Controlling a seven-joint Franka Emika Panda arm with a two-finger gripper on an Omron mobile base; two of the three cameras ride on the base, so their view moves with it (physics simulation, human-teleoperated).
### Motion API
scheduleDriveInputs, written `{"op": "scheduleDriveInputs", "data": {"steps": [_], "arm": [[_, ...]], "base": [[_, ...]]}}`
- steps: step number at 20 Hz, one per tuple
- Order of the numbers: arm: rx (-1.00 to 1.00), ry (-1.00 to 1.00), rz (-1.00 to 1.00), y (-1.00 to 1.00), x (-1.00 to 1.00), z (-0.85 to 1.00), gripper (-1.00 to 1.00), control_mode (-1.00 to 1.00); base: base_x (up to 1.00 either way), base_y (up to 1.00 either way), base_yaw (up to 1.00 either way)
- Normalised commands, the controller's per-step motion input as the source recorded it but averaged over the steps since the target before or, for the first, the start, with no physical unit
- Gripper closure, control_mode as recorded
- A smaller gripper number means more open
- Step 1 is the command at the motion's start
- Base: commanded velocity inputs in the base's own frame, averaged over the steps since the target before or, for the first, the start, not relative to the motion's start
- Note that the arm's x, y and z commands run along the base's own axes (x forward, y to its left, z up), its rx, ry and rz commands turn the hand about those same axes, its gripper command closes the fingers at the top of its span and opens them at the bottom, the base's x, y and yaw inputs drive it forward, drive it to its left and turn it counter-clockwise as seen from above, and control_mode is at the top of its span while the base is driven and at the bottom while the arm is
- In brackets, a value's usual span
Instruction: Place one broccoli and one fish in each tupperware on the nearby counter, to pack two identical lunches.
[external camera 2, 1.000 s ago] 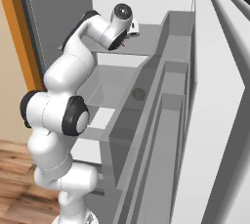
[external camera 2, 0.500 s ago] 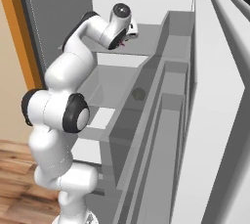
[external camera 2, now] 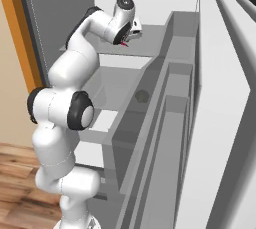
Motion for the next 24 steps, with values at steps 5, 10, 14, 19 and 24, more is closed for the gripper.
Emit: {"op": "scheduleDriveInputs", "data": {"steps": [5, 10, 14, 19, 24], "arm": [[0.0, -0.03, 0.01, 0.0, 0.06, -0.11, 1.0, -1.0], [0.0, 0.0, 0.0, 0.1, -0.72, -0.39, 1.0, -1.0], [-0.01, -0.05, 0.0, 0.19, -1.0, -0.44, 1.0, -1.0], [-0.04, -0.14, -0.08, 0.39, -1.0, -0.18, 1.0, -1.0], [0.0, -0.02, -0.17, 0.24, -1.0, 0.0, 1.0, -1.0]], "base": [[0.0, 0.0, 0.0], [0.0, 0.0, 0.0], [0.0, 0.0, 0.0], [0.0, 0.0, 0.0], [0.0, 0.0, 0.0]]}}
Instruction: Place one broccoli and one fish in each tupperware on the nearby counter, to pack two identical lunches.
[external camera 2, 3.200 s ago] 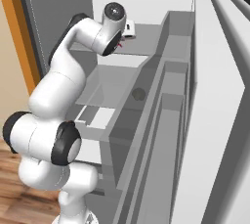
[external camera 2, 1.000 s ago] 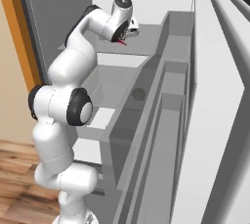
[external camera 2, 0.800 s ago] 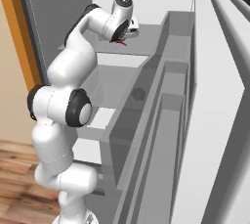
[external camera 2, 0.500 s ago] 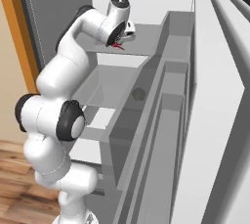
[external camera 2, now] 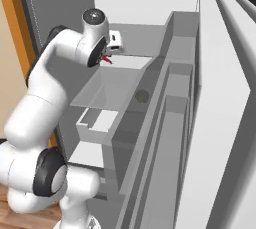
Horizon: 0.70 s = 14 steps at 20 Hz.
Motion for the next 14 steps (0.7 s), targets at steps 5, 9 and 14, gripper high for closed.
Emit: {"op": "scheduleDriveInputs", "data": {"steps": [5, 9, 14], "arm": [[0.0, 0.01, -0.2, 0.0, -1.0, 0.0, 1.0, -1.0], [0.0, 0.05, -0.2, -0.07, -1.0, 0.0, 1.0, -1.0], [0.0, 0.07, -0.11, -0.03, -1.0, 0.0, 1.0, -1.0]], "base": [[0.0, 0.0, 0.0], [0.0, 0.0, 0.0], [0.0, 0.0, 0.0]]}}
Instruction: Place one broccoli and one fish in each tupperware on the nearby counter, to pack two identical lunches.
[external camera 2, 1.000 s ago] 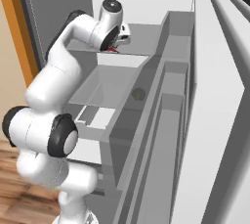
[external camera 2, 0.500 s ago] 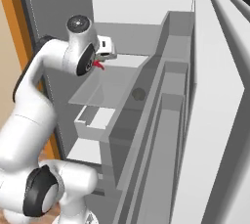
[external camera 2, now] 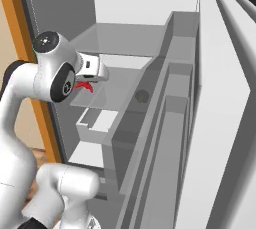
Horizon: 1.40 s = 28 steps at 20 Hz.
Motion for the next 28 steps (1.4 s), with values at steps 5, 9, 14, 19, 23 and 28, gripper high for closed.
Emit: {"op": "scheduleDriveInputs", "data": {"steps": [5, 9, 14, 19, 23, 28], "arm": [[0.0, 0.02, -0.06, 0.0, -1.0, 0.0, 1.0, -1.0], [0.0, 0.02, -0.05, 0.0, -1.0, 0.0, 1.0, -1.0], [0.0, 0.01, -0.03, 0.13, -0.82, -0.08, 1.0, -1.0], [0.0, 0.0, 0.0, 0.0, 0.0, 0.0, 1.0, 1.0], [0.0, 0.0, 0.0, 0.0, 0.0, 0.0, 1.0, 1.0], [0.0, 0.0, 0.0, 0.0, 0.0, 0.0, 1.0, 1.0]], "base": [[0.0, 0.0, 0.0], [0.0, 0.0, 0.0], [0.0, 0.0, 0.0], [-0.8, 0.25, 0.0], [-0.7, 0.54, 0.0], [-0.27, 1.0, -0.01]]}}
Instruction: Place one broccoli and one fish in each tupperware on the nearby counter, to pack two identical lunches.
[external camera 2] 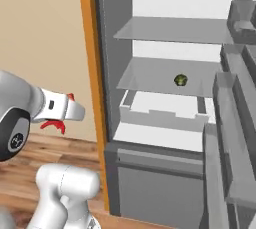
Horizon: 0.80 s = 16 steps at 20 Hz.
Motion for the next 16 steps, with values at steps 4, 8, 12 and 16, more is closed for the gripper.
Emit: {"op": "scheduleDriveInputs", "data": {"steps": [4, 8, 12, 16], "arm": [[0.0, 0.0, 0.0, 0.0, 0.0, 0.0, 1.0, 1.0], [0.0, 0.0, 0.0, 0.0, 0.0, 0.0, 1.0, 1.0], [0.0, 0.0, 0.0, 0.0, 0.0, 0.0, 1.0, 1.0], [0.0, 0.0, 0.0, 0.0, 0.0, 0.0, 1.0, 1.0]], "base": [[-0.79, 0.87, 0.0], [-1.0, 0.28, 0.0], [-1.0, 0.06, 0.0], [-1.0, 0.0, 0.0]]}}
